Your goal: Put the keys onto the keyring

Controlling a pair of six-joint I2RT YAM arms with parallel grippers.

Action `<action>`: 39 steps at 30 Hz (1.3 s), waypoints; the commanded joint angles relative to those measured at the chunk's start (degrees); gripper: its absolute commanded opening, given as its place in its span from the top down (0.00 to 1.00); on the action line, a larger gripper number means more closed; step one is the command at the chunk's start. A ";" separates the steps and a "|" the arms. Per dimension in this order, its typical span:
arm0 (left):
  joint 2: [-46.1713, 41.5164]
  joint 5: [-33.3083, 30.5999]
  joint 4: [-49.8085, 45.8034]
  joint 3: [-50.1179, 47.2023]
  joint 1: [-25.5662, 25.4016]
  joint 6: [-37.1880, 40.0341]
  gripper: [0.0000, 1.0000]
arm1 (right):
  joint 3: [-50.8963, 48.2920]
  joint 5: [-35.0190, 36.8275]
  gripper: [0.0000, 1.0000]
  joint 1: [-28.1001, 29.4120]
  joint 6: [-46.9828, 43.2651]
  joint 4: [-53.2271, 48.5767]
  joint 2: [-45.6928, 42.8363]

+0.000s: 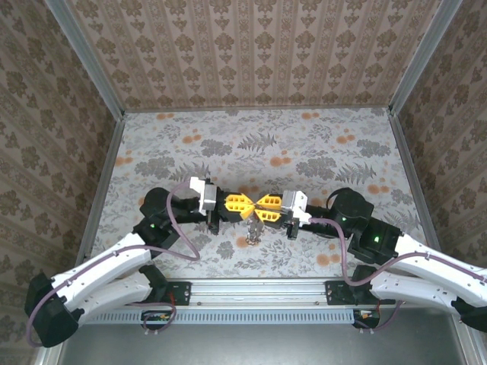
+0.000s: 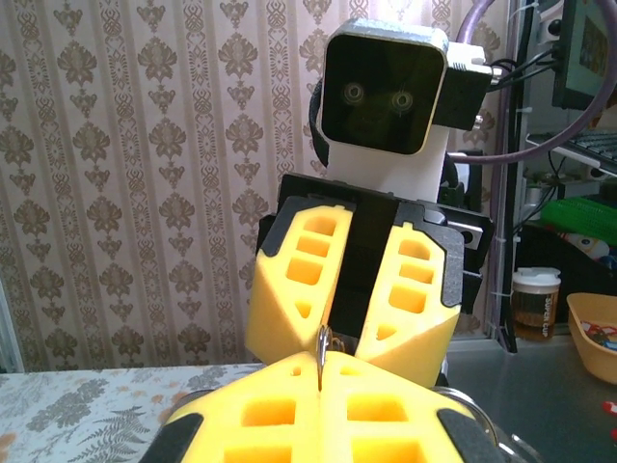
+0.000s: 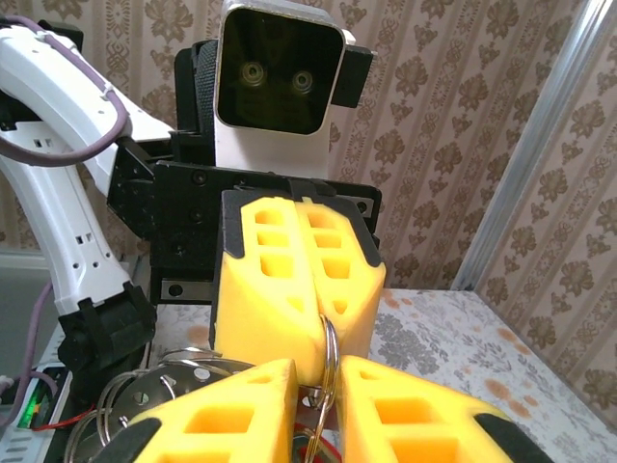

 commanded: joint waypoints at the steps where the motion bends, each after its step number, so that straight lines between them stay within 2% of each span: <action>1: -0.19 0.65 6.18 3.05 0.00 -2.21 1.00 | -2.02 2.36 0.77 0.41 0.97 -0.69 -1.08; 4: 0.07 1.08 5.43 3.75 -0.03 -2.11 1.00 | -2.54 3.11 0.78 0.32 1.23 -0.20 -1.77; 8: 0.73 1.95 4.62 4.71 -0.21 -2.07 1.00 | -2.76 2.19 0.86 -0.11 1.68 0.50 -2.17; 15: 1.72 2.07 4.22 5.10 -0.66 -1.90 1.00 | -2.93 -0.78 0.88 -0.81 1.81 2.10 -1.98; 25: 1.78 1.20 6.24 4.70 -0.96 -2.73 1.00 | -0.91 -0.70 0.93 -0.74 0.89 2.93 2.22; 29: 1.59 -0.03 4.63 4.68 -0.99 -1.61 1.00 | -0.39 -1.58 0.92 -0.69 0.66 2.91 2.29; 32: 1.31 -0.66 4.20 4.20 -0.75 -1.22 1.00 | -1.05 -0.31 0.86 -0.56 0.92 1.46 0.16; 35: 0.74 -0.52 -0.93 5.13 -0.82 1.06 1.00 | -3.34 2.03 0.79 -0.64 1.53 2.23 -3.89; 39: -0.11 0.20 -5.53 6.21 -0.85 2.99 1.00 | -3.29 2.28 0.79 -0.60 2.32 2.76 -5.43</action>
